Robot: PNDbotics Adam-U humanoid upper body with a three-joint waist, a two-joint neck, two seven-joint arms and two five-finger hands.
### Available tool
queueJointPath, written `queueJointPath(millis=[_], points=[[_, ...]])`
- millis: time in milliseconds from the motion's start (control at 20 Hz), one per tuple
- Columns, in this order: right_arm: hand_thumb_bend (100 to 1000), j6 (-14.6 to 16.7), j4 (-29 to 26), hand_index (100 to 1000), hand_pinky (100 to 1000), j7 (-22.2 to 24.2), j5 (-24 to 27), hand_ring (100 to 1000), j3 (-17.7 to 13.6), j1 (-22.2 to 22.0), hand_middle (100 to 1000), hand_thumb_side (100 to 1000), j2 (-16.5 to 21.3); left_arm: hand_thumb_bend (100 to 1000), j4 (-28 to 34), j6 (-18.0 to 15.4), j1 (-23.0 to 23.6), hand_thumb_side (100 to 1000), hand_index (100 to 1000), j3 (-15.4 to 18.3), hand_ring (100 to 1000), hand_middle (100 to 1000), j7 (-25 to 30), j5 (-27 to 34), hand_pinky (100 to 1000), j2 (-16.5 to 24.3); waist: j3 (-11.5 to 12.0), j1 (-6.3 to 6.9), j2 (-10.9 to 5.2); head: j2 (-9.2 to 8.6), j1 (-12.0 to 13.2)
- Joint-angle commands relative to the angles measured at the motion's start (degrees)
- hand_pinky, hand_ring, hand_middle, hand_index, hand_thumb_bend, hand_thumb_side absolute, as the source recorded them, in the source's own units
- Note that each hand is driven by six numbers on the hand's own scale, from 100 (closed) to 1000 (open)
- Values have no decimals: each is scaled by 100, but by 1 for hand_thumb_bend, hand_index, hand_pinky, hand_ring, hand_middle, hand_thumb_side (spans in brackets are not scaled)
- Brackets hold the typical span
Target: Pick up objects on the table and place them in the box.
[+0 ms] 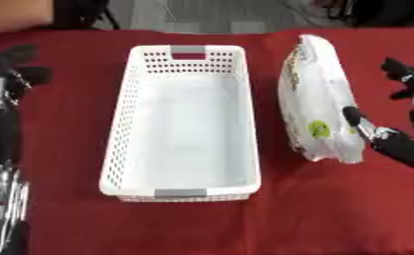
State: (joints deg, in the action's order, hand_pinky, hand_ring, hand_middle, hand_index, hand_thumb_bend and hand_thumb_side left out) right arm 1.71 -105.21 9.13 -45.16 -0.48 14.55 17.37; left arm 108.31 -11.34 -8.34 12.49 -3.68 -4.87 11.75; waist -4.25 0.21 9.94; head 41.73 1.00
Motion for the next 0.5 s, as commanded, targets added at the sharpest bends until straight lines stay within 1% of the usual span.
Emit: queueJointPath(millis=[50,500], points=[[551,64,84,1000,700,17,116,872,37,147,877,753,212,100,78,-20,-46,1000,741,-16,606,783,17,8,669,106,10,8,-73,-78,-75],[545,154,311,1000,711,85,253,873,135,376,879,751,433,100,75,-18,-41,1000,741,-25,605,783,21,10,669,102,29,1,-79,-92,-89]])
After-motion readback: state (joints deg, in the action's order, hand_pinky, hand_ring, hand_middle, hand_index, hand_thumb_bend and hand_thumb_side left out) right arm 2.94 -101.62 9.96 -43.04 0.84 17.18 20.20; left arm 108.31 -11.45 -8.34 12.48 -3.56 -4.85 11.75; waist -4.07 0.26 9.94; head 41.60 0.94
